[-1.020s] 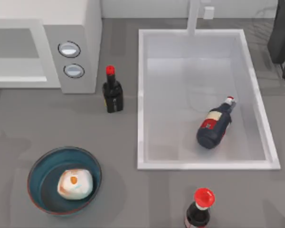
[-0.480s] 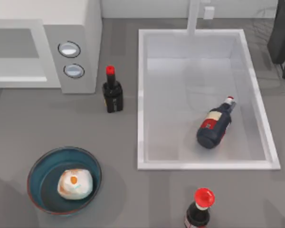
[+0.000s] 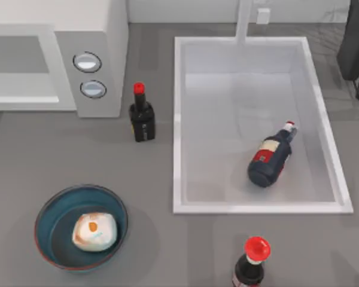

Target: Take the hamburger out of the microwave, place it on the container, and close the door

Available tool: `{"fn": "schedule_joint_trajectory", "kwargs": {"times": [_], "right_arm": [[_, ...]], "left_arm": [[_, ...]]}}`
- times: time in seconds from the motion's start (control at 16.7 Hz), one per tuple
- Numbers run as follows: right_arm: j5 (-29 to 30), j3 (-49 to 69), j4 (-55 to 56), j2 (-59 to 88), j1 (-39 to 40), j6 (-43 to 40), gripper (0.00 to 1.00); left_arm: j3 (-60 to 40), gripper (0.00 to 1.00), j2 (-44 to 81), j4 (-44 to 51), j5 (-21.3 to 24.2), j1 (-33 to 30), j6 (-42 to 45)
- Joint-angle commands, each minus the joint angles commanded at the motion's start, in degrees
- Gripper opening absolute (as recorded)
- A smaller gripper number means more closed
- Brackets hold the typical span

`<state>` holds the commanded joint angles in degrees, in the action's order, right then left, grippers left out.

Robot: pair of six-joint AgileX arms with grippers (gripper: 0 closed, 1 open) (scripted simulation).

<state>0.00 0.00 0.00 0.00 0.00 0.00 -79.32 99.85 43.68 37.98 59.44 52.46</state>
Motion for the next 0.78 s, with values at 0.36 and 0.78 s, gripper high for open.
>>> {"fn": "schedule_joint_trajectory", "kwargs": {"times": [0.36, 0.78], "right_arm": [[0.0, 0.0, 0.0, 0.0, 0.0, 0.0, 1.0], [0.0, 0.0, 0.0, 0.0, 0.0, 0.0, 1.0]], "left_arm": [[-0.6, 0.0, 1.1, 0.2, 0.4, 0.6, 0.6], [8.0, 0.0, 5.0, -13.0, 0.5, 0.8, 0.7]]}}
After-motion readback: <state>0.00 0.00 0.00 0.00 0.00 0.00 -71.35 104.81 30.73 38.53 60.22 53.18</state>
